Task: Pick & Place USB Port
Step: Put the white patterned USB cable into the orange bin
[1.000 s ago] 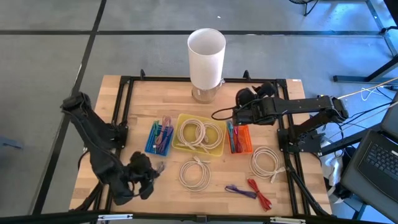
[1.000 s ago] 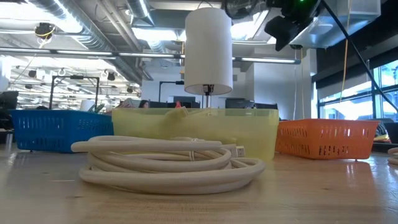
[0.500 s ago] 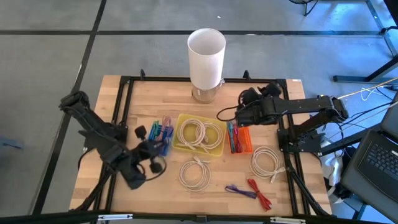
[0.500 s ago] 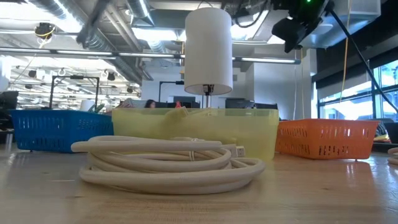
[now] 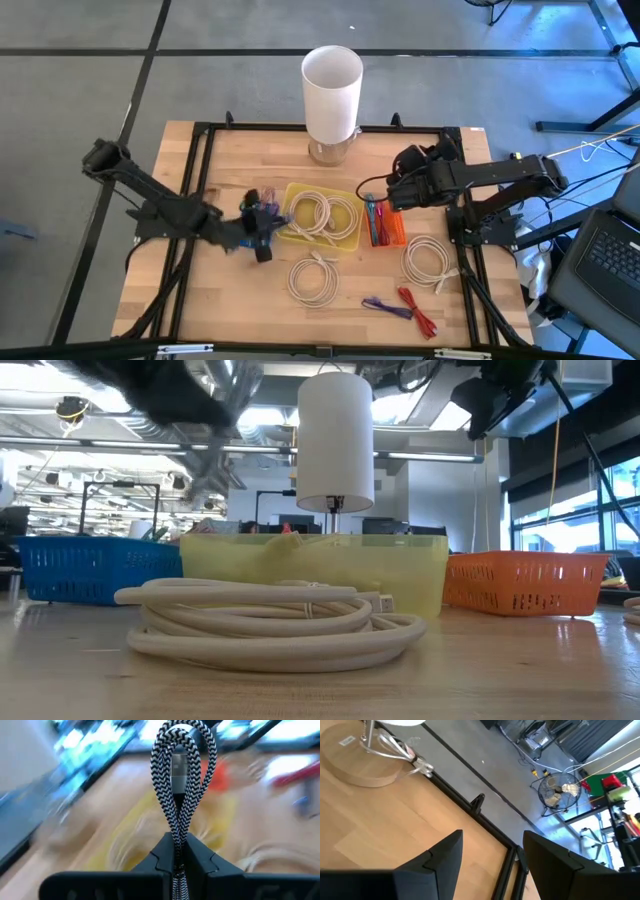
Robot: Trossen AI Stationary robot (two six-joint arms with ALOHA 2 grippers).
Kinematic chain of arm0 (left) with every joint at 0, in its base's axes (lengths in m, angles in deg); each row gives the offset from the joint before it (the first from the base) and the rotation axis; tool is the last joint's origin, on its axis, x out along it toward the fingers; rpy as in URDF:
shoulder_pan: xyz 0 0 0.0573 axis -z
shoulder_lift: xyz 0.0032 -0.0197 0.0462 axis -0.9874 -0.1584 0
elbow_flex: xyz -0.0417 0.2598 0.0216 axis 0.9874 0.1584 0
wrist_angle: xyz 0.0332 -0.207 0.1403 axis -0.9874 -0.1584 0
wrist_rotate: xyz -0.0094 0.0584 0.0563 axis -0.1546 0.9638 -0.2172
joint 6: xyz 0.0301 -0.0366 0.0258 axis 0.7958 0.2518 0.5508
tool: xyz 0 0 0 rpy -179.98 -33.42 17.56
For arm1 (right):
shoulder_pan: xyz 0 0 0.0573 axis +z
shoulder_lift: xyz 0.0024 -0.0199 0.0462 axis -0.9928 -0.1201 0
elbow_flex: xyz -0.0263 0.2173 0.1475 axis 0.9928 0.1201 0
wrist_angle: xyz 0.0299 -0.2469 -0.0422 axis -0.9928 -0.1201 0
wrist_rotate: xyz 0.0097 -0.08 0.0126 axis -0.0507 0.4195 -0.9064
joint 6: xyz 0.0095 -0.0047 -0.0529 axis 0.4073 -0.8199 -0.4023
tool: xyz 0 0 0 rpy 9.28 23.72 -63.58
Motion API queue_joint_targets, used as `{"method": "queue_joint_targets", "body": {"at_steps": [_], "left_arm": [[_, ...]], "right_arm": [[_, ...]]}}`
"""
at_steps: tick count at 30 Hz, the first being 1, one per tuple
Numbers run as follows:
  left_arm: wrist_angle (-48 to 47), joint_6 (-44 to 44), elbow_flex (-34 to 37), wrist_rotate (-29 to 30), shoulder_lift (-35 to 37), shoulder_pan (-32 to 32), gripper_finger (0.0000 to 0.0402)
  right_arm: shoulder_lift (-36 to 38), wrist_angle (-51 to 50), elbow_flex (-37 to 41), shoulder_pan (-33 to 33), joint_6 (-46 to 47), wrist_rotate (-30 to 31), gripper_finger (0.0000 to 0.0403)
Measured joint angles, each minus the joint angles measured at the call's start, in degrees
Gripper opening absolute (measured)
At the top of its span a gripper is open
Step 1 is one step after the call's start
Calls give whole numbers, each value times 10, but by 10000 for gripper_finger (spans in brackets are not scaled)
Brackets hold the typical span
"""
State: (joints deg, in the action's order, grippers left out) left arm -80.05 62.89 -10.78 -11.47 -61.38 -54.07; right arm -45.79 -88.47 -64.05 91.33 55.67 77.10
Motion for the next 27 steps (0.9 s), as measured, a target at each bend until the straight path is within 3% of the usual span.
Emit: {"method": "queue_joint_targets", "body": {"at_steps": [2,4,9,18,23,27], "left_arm": [[147,104,42,-91,15,-39,12],[226,173,63,-167,36,-78,12],[244,267,55,-321,80,-190,12],[256,270,29,-570,78,-392,12],[359,230,27,-660,34,-438,12],[392,217,9,-676,-12,-442,12]], "right_arm": [[5,0,0,3,2,0,212],[7,6,0,3,8,0,212],[7,39,0,3,-7,0,212],[7,178,0,19,-107,2,212],[7,299,0,39,-204,11,212],[7,396,0,51,-294,11,212]]}}
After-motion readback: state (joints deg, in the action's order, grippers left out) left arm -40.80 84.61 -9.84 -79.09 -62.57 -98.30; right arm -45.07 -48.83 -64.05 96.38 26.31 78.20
